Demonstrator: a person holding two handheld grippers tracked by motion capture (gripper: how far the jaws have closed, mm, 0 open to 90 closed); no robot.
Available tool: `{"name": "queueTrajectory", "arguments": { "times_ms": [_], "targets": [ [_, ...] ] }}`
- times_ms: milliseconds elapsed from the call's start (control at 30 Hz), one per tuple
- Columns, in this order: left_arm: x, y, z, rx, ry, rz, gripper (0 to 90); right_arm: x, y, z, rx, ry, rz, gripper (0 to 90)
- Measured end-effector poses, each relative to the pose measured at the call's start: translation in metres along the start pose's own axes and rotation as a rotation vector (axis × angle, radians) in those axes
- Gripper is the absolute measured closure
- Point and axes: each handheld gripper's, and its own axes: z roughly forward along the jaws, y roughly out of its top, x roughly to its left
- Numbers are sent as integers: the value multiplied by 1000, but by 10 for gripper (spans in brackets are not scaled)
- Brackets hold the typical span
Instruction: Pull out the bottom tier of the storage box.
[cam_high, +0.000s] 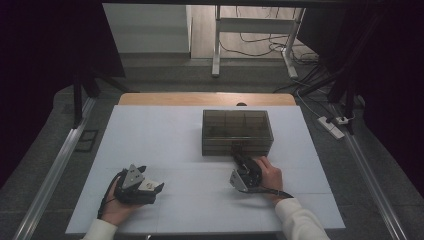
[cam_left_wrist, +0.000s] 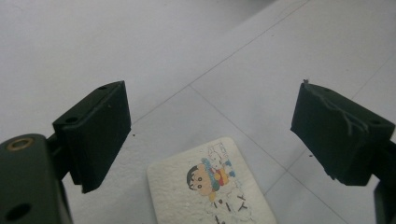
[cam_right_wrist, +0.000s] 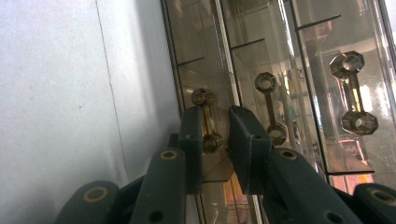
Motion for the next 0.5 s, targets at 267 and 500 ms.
{"name": "queueTrajectory", "arguments": {
  "times_ms": [267,500],
  "targets": [
    [0,0,0,0,0,0,119,1,0,0,4,-4,-15,756],
    [0,0,0,0,1,0,119,2,-1,1,3,-7,-20,772]
  ]
}}
